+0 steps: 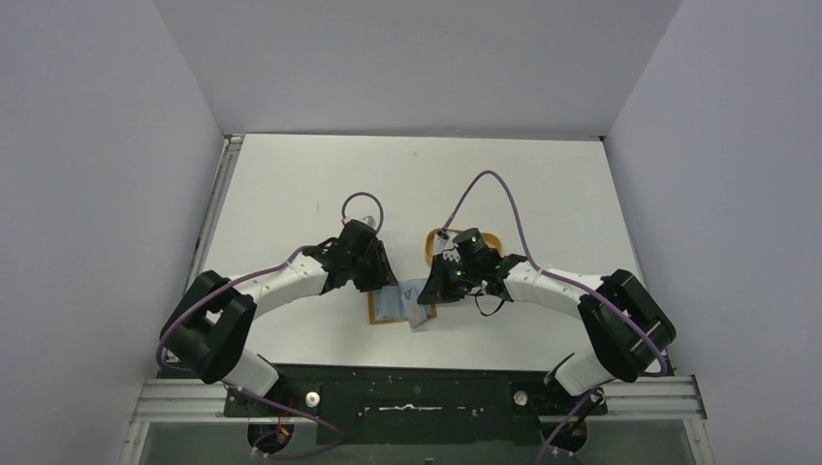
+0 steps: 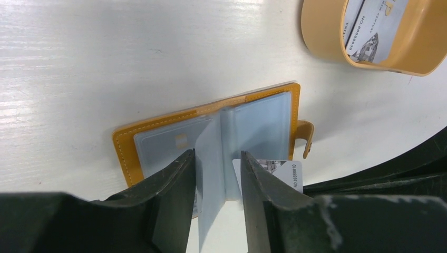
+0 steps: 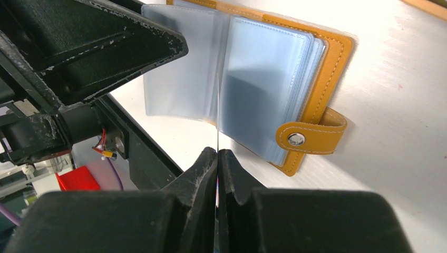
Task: Put the credit cards into the card holder
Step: Turn over the card slot in the card holder.
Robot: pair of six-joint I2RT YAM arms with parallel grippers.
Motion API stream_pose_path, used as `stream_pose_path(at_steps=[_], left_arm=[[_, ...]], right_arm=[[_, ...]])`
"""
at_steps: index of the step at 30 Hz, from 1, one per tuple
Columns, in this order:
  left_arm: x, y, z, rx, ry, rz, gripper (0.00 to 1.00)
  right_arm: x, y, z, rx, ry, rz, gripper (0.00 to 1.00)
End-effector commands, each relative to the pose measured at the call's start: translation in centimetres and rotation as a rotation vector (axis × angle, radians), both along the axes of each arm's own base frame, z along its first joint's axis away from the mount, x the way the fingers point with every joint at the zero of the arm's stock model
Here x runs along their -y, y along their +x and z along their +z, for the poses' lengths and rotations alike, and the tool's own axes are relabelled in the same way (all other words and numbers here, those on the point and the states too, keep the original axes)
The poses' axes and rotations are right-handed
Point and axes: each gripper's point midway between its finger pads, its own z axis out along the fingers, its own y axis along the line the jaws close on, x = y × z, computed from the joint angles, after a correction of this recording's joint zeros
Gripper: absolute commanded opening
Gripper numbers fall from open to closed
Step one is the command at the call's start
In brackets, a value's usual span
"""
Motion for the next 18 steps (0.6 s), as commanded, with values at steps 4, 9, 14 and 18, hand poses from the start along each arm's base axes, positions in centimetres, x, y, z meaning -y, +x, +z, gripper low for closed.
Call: stream_pose_path(at_steps=[4,9,14,18], left_arm=[[0.3,0.5,1.5,0.04,-0.035,-0.019,0.4],[0.6,0.5,1.6,0.039,-0.043,-0.029,0.4],[2.0,0.6,3.0,0.076,-0.131,-0.067,0.4],[2.6,0.6,3.8,0.097,-0.174,-0.083,0.4]], right_arm=[[-1.4,1.0,1.9,0.066,0.042,0.019,0.0],[-1.4,1.0,1.9,0.065,0.04,0.021,0.0],[-0.8,1.2,1.6,0.065,0.023,-0.001,0.0],[0.0,1.4,1.2,0.063,0.007,-0.03,0.0]])
